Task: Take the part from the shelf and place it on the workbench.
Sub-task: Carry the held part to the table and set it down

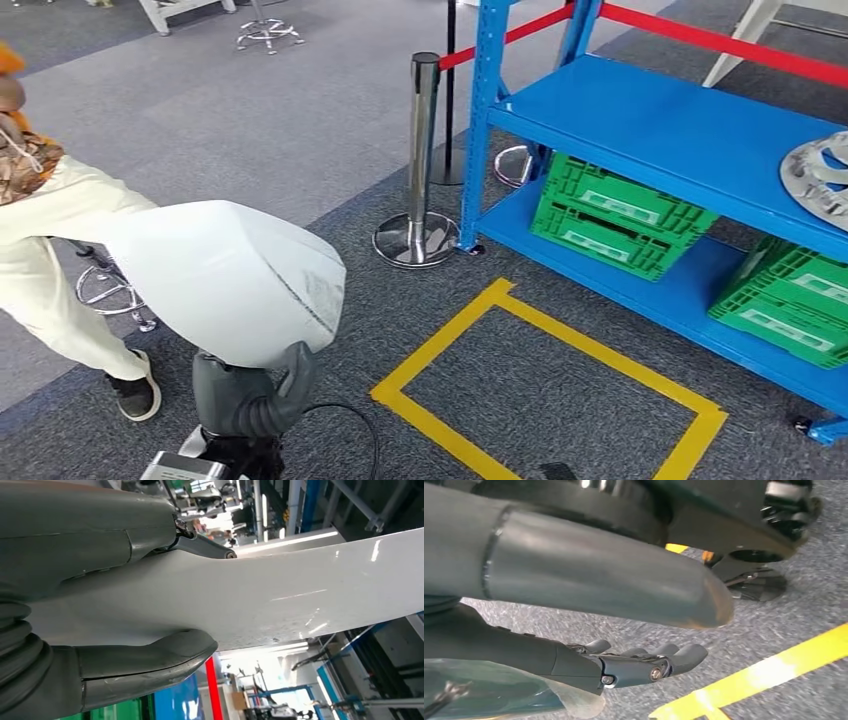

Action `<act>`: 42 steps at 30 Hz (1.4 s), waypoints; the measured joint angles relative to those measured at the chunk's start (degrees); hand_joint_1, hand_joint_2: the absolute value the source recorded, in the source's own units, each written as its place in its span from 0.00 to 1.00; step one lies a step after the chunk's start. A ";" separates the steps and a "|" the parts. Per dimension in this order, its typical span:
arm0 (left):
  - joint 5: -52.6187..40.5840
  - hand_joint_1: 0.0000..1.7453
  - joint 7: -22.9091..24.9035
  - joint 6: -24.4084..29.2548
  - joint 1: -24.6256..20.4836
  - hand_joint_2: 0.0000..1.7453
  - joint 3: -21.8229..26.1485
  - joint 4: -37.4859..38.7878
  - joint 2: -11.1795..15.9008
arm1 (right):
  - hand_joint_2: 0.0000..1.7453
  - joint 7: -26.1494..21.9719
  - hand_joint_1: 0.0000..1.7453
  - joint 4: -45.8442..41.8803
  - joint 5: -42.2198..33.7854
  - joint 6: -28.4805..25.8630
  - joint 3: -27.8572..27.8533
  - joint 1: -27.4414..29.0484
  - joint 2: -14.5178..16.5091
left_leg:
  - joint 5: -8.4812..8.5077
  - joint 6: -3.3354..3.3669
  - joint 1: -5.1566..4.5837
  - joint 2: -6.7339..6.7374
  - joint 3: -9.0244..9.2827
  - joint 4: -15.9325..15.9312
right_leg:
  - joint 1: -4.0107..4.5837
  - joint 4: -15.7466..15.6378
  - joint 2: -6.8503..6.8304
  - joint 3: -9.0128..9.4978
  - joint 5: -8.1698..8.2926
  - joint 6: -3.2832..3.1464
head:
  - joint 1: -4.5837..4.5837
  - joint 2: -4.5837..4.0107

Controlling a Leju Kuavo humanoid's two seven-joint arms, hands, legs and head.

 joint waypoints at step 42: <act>-1.60 1.00 0.33 -0.64 1.18 1.00 0.84 -2.34 -0.20 | 0.00 -0.12 0.00 0.09 0.97 1.01 -0.02 -0.37 0.44 | 2.05 3.36 -0.78 -3.82 2.33 -6.67 | 0.29 16.47 4.65 -7.94 -8.04 1.96 | 0.48 0.00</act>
